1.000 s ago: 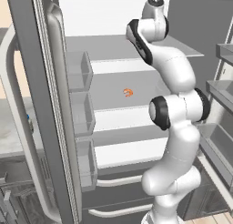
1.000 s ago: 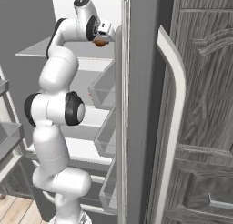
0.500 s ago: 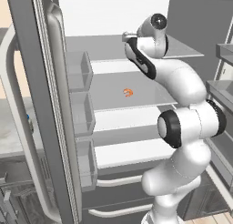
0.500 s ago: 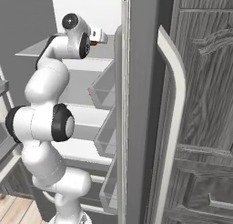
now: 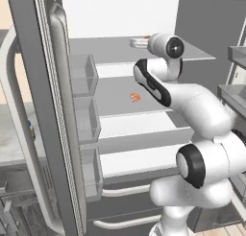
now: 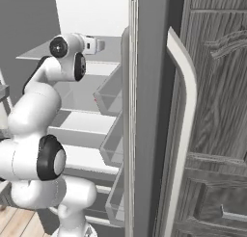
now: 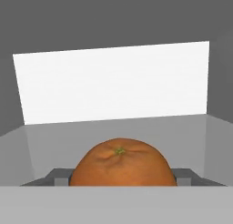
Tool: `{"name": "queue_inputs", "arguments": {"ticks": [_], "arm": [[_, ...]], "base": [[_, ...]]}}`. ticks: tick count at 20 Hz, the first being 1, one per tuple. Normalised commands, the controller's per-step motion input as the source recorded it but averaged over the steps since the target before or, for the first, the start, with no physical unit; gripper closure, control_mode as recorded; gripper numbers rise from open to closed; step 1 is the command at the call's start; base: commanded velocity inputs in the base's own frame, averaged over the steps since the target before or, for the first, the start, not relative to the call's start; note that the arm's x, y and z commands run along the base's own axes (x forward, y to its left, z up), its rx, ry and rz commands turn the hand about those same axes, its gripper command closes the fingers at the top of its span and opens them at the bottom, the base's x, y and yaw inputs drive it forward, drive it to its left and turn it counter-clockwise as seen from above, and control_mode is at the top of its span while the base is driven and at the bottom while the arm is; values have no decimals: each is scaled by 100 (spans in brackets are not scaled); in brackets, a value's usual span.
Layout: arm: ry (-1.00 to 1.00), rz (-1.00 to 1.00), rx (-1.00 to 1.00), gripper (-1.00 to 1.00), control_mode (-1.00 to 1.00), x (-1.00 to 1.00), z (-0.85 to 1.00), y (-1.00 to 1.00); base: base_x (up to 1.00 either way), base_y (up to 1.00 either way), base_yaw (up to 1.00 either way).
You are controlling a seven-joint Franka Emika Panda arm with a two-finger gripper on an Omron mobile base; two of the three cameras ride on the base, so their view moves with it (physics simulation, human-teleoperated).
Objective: Place the mayonnaise and ketchup from the counter to the top shelf of the fridge. If the existing items in the fridge are on the top shelf, move them to other shelves.
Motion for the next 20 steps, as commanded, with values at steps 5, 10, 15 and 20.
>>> {"name": "queue_inputs", "arguments": {"ticks": [5, 10, 15, 20], "arm": [[9, 5, -3, 100, -100, -100, 87, 0], [8, 10, -9, 100, -100, -100, -1, -2], [17, 16, -20, 100, -100, -100, -100, 0], [61, 7, -28, 100, -100, -100, -100, -16]], "base": [[0, 0, 0], [0, 0, 0], [0, 0, 0], [0, 0, 0]]}}
